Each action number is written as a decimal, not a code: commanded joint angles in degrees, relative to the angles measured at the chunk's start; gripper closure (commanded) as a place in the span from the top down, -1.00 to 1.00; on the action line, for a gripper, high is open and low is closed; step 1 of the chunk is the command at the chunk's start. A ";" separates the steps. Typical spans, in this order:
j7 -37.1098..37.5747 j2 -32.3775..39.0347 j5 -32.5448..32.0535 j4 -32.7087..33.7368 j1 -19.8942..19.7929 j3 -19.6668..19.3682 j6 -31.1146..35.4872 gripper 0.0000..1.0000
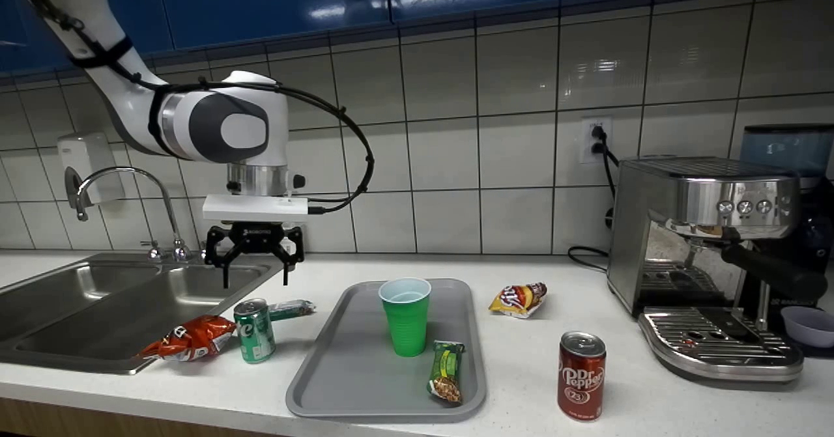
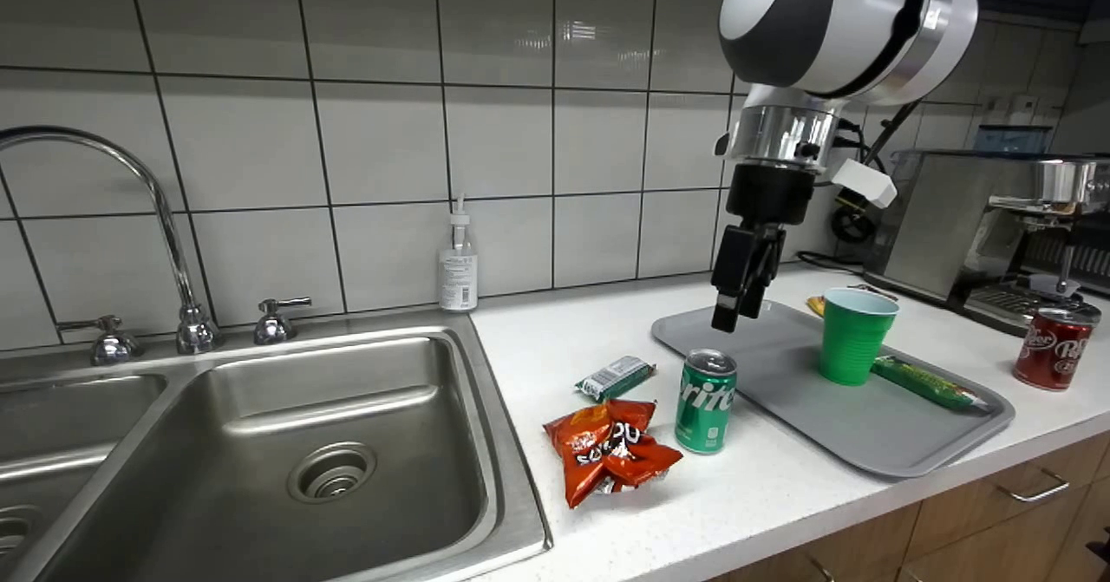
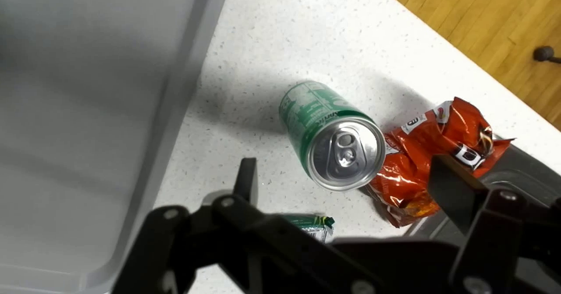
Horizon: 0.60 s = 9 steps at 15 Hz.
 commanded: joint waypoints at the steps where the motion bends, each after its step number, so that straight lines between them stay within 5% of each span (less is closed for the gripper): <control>1: -1.56 0.25 0.98 -0.53 0.47 0.53 1.75 1.00; 9: -2.01 2.98 1.33 -0.10 0.55 2.02 3.45 1.00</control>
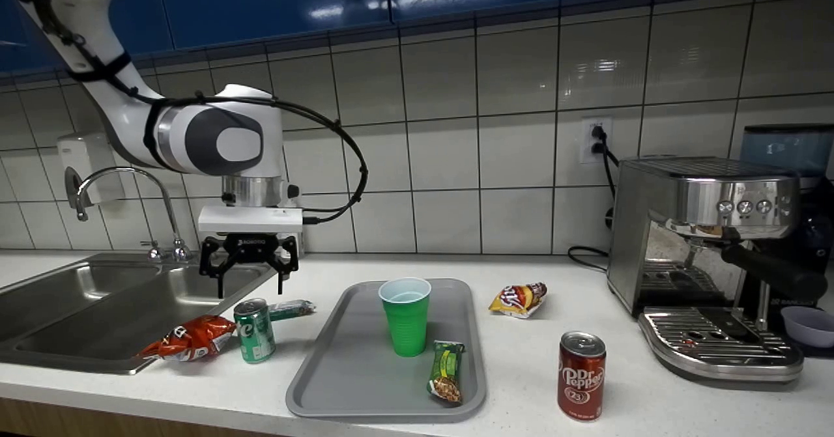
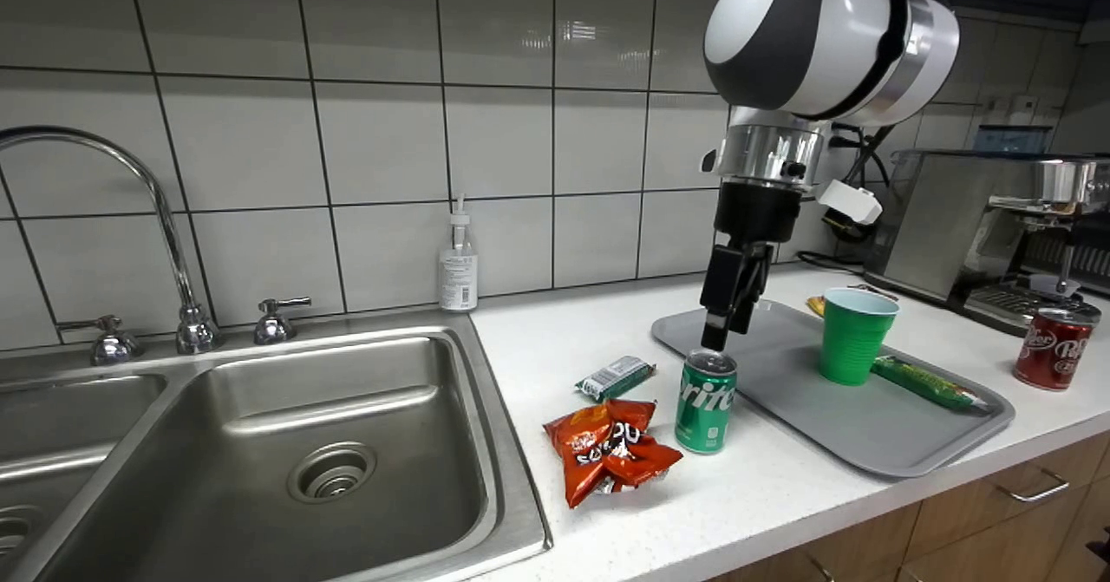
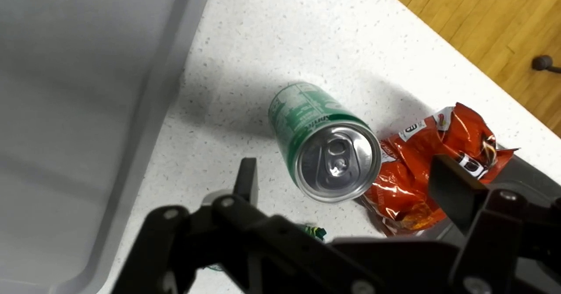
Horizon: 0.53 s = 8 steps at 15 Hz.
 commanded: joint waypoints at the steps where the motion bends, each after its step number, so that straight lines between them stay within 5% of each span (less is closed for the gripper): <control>1: -1.89 0.92 1.16 -0.02 -0.29 1.16 1.35 1.00; 8: -1.64 2.90 0.60 -0.12 -0.62 2.02 4.23 1.00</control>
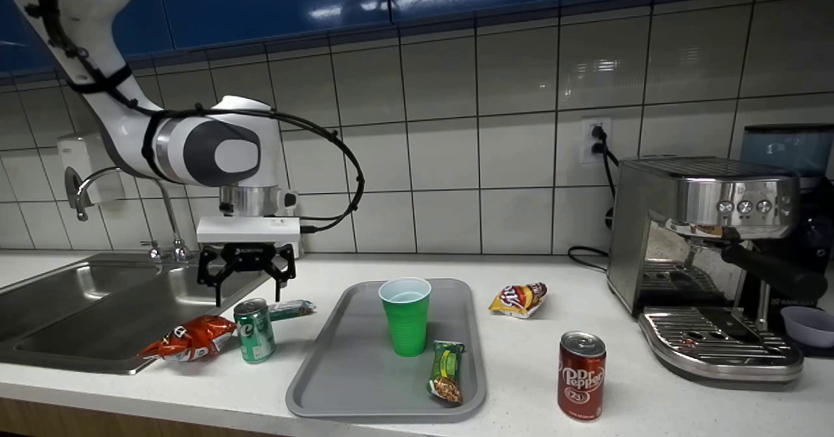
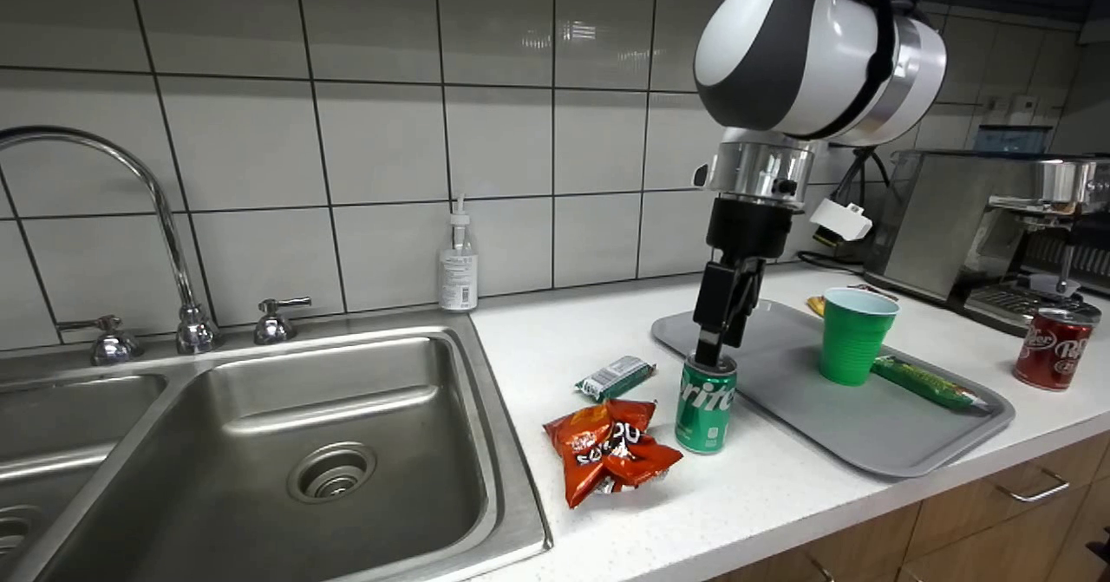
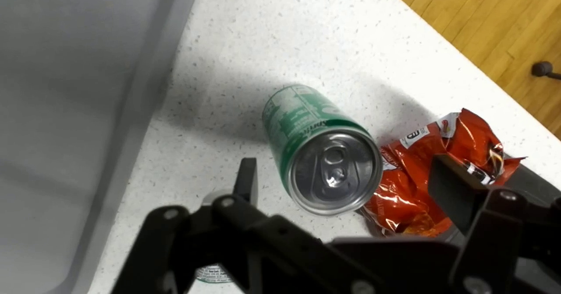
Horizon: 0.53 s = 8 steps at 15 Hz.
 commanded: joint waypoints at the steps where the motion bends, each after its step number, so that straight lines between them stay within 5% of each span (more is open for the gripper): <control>1: -1.52 1.10 0.63 -0.06 -0.71 1.11 2.59 1.00; 8: -1.52 3.72 0.61 0.46 -1.28 2.49 4.39 1.00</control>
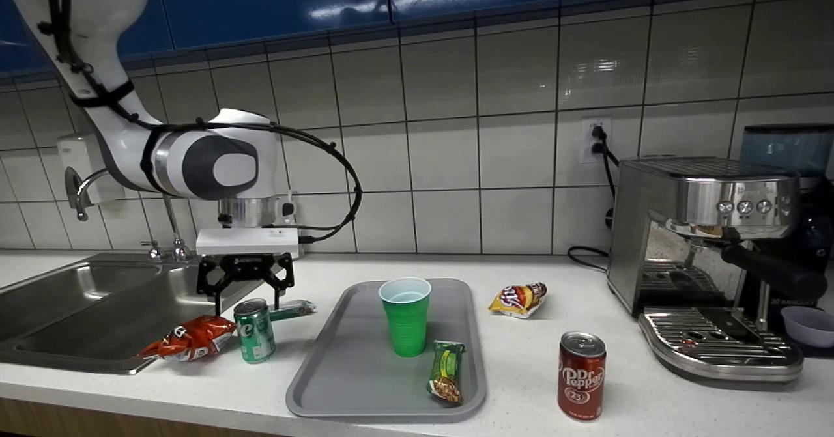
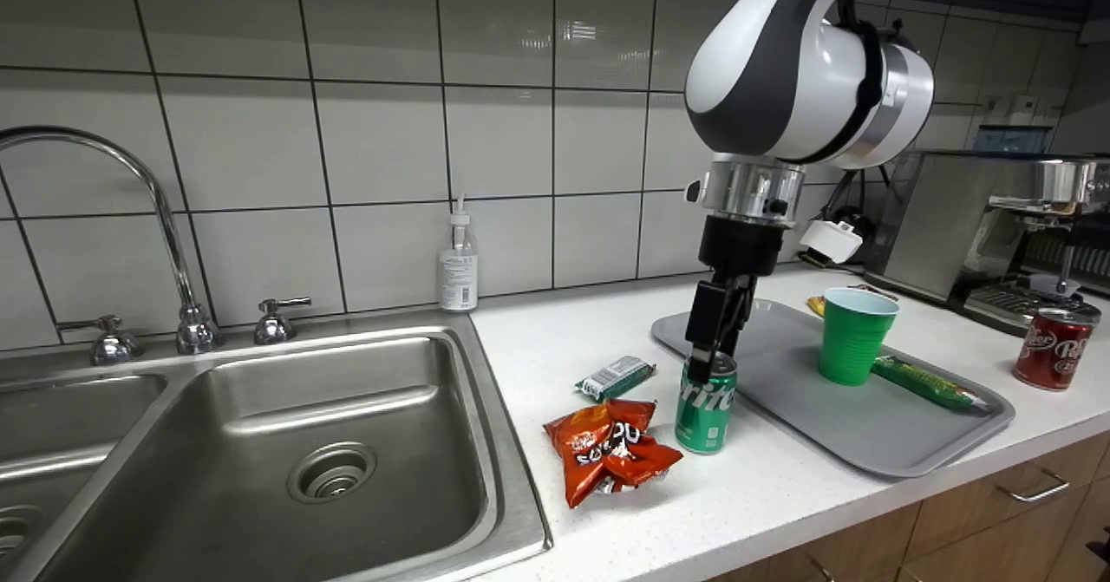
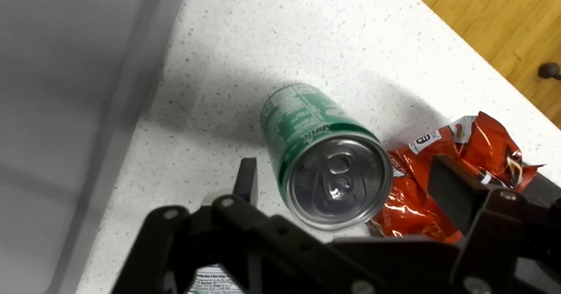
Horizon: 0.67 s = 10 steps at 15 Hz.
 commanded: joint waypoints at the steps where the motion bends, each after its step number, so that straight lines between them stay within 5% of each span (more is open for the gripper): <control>1: -1.26 1.33 0.32 0.47 -1.32 1.44 1.42 1.00; 8: -0.56 2.70 -0.47 0.65 -1.99 1.62 2.19 1.00; 10: -1.06 2.78 -0.33 0.58 -2.25 1.80 2.65 0.47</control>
